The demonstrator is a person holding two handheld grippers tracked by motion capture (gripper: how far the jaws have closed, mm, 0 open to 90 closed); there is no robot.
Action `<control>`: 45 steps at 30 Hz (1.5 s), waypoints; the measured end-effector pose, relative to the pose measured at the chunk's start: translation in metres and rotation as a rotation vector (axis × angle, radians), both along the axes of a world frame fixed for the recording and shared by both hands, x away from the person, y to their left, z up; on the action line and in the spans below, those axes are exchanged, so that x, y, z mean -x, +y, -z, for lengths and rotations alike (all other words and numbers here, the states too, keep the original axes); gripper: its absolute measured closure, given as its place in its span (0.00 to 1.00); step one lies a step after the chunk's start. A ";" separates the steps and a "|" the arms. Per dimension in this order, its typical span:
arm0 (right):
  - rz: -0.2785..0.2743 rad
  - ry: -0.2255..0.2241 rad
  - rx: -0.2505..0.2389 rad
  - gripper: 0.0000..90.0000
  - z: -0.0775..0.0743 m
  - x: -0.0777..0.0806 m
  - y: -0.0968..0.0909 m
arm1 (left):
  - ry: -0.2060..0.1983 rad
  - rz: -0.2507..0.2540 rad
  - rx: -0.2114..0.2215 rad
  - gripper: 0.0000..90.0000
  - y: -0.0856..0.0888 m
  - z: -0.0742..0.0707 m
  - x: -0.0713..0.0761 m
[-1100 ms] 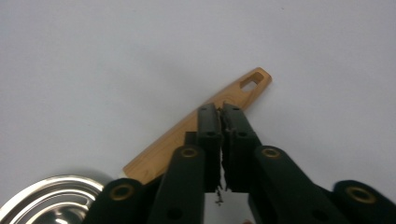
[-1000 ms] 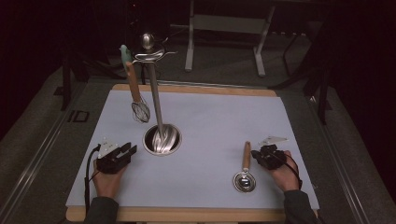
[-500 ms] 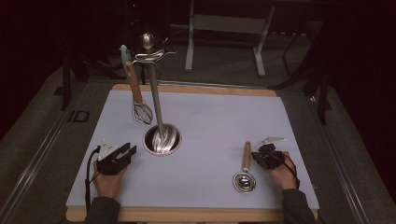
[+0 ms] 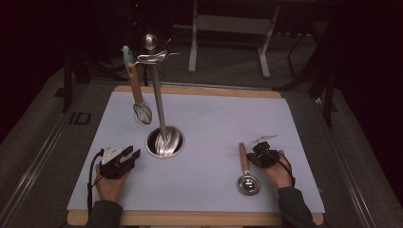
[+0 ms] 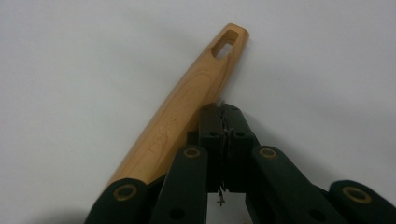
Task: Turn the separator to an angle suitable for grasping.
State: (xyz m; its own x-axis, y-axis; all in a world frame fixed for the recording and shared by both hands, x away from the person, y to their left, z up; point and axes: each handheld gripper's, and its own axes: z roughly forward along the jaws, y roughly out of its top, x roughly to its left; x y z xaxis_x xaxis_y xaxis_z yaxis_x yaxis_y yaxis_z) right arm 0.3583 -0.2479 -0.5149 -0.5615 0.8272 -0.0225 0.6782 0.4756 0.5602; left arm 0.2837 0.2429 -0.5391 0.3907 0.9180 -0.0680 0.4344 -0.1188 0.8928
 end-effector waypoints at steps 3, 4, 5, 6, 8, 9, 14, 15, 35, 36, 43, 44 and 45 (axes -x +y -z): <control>-0.029 0.011 0.006 0.98 -0.001 -0.002 0.012 | 0.001 0.000 0.002 0.69 0.000 0.000 0.000; -0.041 0.016 0.010 0.97 -0.001 -0.002 0.017 | 0.000 0.000 0.002 0.69 0.001 0.000 0.000; -0.057 0.018 0.014 0.97 -0.001 -0.002 0.021 | -0.001 0.000 0.003 0.69 0.001 0.000 0.000; -0.069 0.021 0.021 0.97 -0.002 -0.002 0.026 | 0.000 0.000 0.004 0.69 0.001 0.000 0.000; -0.096 0.025 0.032 0.97 -0.002 -0.002 0.036 | 0.000 -0.001 0.005 0.69 0.001 0.000 0.000; -0.110 0.027 0.036 0.97 -0.003 -0.002 0.040 | -0.001 0.000 0.006 0.69 0.001 0.000 0.000; -0.171 0.042 0.049 0.95 -0.004 0.000 0.063 | -0.001 0.000 0.007 0.69 0.001 0.000 0.000; -0.188 0.051 0.045 0.94 -0.004 0.000 0.067 | -0.001 0.000 0.009 0.69 0.001 0.000 0.000; -0.260 0.191 -0.054 0.70 -0.021 0.020 0.044 | 0.002 -0.001 0.004 0.68 0.000 0.000 0.000; -0.257 0.206 -0.067 0.69 -0.021 0.020 0.042 | 0.002 0.000 0.004 0.68 0.000 0.000 0.000; -0.255 0.285 -0.072 0.75 -0.013 0.021 0.038 | 0.003 0.000 0.005 0.68 0.000 0.000 0.000; -0.254 0.293 -0.072 0.75 -0.013 0.022 0.038 | 0.003 0.000 0.005 0.68 0.000 0.000 0.000; -0.251 0.298 -0.074 0.75 -0.013 0.022 0.038 | 0.003 0.000 0.004 0.68 0.000 0.000 0.000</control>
State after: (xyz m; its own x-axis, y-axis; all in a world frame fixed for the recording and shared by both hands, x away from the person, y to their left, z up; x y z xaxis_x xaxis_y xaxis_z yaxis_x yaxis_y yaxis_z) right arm 0.3366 -0.2103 -0.5024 -0.7195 0.6564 0.2269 0.6840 0.6131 0.3952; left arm 0.2833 0.2433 -0.5392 0.3903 0.9178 -0.0731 0.4369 -0.1147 0.8922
